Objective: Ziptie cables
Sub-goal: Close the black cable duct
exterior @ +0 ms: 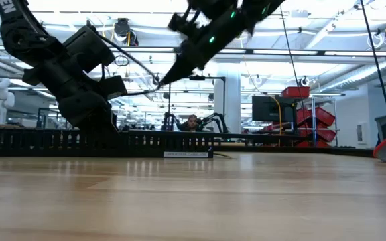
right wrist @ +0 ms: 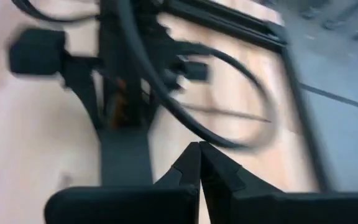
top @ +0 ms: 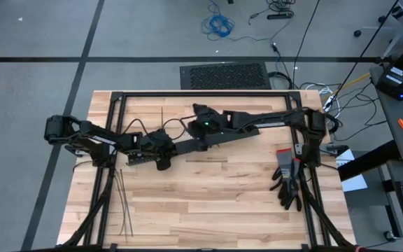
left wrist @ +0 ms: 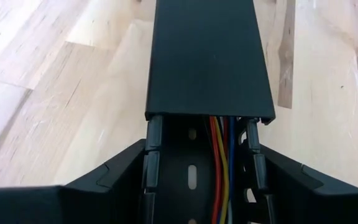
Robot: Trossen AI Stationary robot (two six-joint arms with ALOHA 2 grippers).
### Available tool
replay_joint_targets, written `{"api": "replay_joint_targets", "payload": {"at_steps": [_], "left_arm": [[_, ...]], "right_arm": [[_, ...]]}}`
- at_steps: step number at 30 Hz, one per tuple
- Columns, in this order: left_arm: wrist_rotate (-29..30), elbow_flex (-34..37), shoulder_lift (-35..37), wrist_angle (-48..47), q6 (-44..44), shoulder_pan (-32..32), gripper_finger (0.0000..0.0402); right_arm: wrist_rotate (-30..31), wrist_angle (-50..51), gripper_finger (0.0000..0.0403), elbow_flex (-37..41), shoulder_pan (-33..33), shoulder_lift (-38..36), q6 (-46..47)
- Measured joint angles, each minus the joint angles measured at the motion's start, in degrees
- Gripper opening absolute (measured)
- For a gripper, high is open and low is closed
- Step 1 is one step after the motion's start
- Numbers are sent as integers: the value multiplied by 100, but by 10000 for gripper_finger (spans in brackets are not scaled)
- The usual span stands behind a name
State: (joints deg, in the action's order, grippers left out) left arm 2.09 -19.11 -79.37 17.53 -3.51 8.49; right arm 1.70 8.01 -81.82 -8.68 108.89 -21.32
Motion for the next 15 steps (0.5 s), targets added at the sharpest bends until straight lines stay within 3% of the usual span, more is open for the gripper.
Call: {"api": "replay_joint_targets", "payload": {"at_steps": [3,6,11,15], "left_arm": [[12,2,-1,21,94,0,247],[14,4,-2,105,99,0,247],[7,4,-2,162,97,-62,247],[-184,4,-60,189,267,-184,247]], "right_arm": [[854,629,0,0,143,-431,-210],[1192,1407,0,-5,189,-804,-102],[956,2373,0,317,106,-1089,697],[115,1729,0,802,267,-963,1050]]}}
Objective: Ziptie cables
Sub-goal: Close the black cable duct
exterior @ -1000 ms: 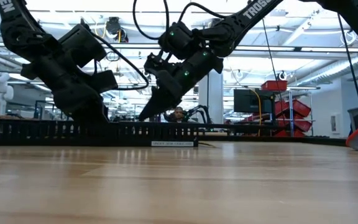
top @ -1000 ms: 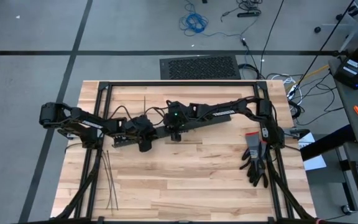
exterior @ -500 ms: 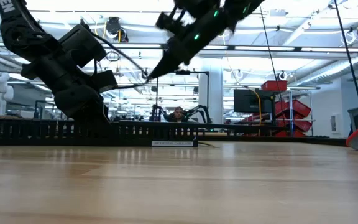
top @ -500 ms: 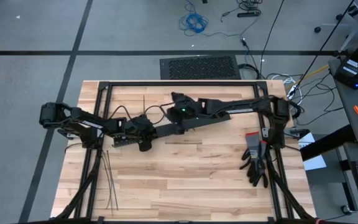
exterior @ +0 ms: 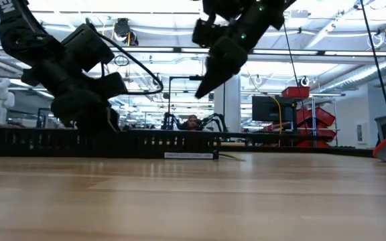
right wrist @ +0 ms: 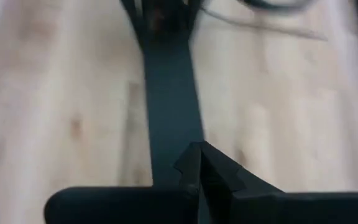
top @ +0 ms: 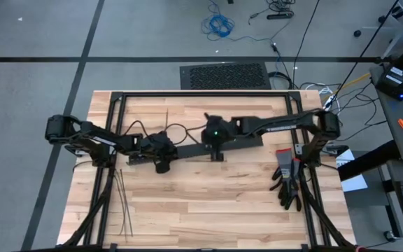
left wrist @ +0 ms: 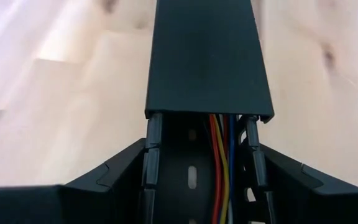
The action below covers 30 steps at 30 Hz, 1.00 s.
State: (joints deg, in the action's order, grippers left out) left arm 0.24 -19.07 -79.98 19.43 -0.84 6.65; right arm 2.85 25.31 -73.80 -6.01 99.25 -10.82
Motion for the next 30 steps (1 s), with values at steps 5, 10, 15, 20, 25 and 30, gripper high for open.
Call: {"api": "replay_joint_targets", "payload": {"at_steps": [5,10,15,20,25,30], "left_arm": [[-292,-96,-271,86,125,-115,247],[-541,-303,-671,91,279,-141,247],[-702,-456,-903,248,289,-154,247],[-913,-582,-964,399,292,-304,247],[-928,-614,-965,372,287,-390,247],[-922,-614,-965,374,277,-390,247]], "right_arm": [[-155,-882,0,128,334,302,135],[-177,-1419,0,123,594,457,313],[-181,-1683,0,122,656,812,511],[-172,-1960,0,124,618,1157,525],[-171,-1904,0,124,569,1197,569],[-168,-1665,0,124,636,1197,717]]}}
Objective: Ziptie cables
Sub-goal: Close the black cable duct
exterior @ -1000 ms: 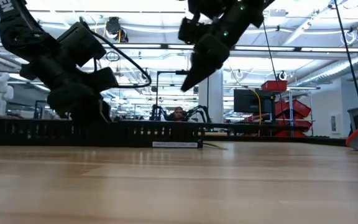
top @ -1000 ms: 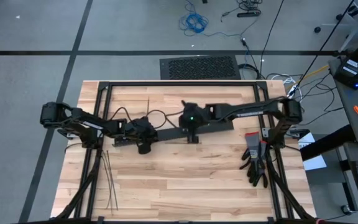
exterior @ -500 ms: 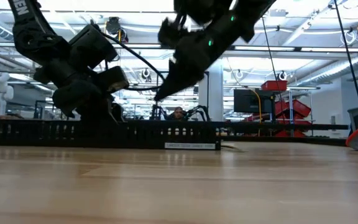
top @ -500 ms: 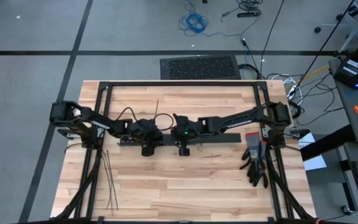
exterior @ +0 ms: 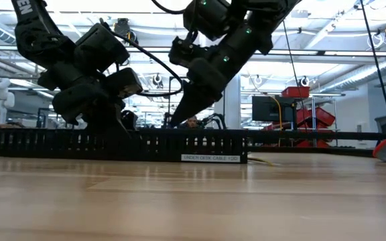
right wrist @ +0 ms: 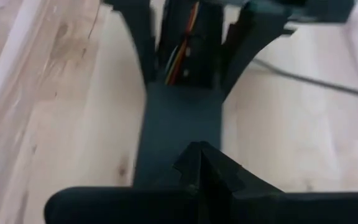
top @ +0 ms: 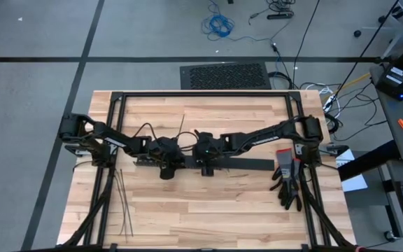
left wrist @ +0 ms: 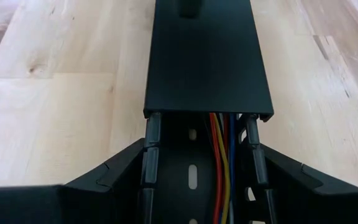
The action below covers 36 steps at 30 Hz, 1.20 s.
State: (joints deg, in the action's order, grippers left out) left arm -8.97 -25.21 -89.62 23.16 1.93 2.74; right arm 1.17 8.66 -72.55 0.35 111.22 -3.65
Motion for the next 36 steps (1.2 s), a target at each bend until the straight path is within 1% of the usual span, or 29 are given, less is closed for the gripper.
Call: {"api": "replay_joint_targets", "payload": {"at_steps": [5,10,18,28,32,36], "left_arm": [[61,0,0,8,-7,-4,247],[241,0,0,33,-6,5,247],[256,0,0,54,-4,20,247],[258,2,0,79,3,24,247],[280,13,0,158,15,22,247],[306,13,0,160,16,24,247]], "right_arm": [[-7,138,0,0,84,0,141],[-1,144,0,-2,89,36,257],[-5,-26,0,13,50,215,366],[-20,-48,0,26,30,236,366],[-320,-217,0,37,-76,252,360],[-418,-339,0,47,-154,259,311]]}}
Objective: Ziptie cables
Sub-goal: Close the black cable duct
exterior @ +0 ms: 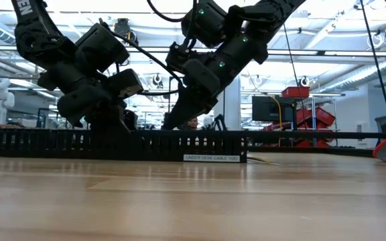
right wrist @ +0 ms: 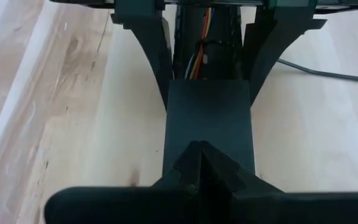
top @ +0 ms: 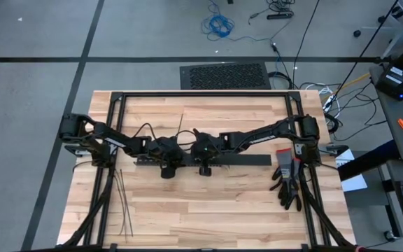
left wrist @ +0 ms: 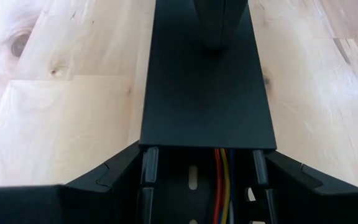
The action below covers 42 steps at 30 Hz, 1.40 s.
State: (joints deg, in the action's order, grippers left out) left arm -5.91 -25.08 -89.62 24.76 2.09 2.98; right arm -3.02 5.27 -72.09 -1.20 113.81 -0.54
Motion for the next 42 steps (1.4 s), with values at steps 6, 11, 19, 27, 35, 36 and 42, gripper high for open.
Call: {"api": "replay_joint_targets", "payload": {"at_steps": [6,11,19,27,35,36,42], "left_arm": [[40,0,0,9,0,4,247],[103,0,0,47,0,0,247],[151,-4,0,-8,-20,-2,247],[173,-35,145,-213,-18,90,247],[-79,-119,413,-7,-287,101,275],[-127,-141,402,107,-310,97,288],[-76,-127,452,-129,-317,79,359]], "right_arm": [[-93,-168,0,-1,-91,137,-45],[-376,-516,0,-12,-182,405,28],[-340,-584,0,-23,-209,480,92],[-261,-610,0,-18,-216,489,97],[-287,-622,0,-12,-214,493,102],[-286,-622,0,-12,-214,493,112],[-304,-622,0,-12,-211,493,141]]}}
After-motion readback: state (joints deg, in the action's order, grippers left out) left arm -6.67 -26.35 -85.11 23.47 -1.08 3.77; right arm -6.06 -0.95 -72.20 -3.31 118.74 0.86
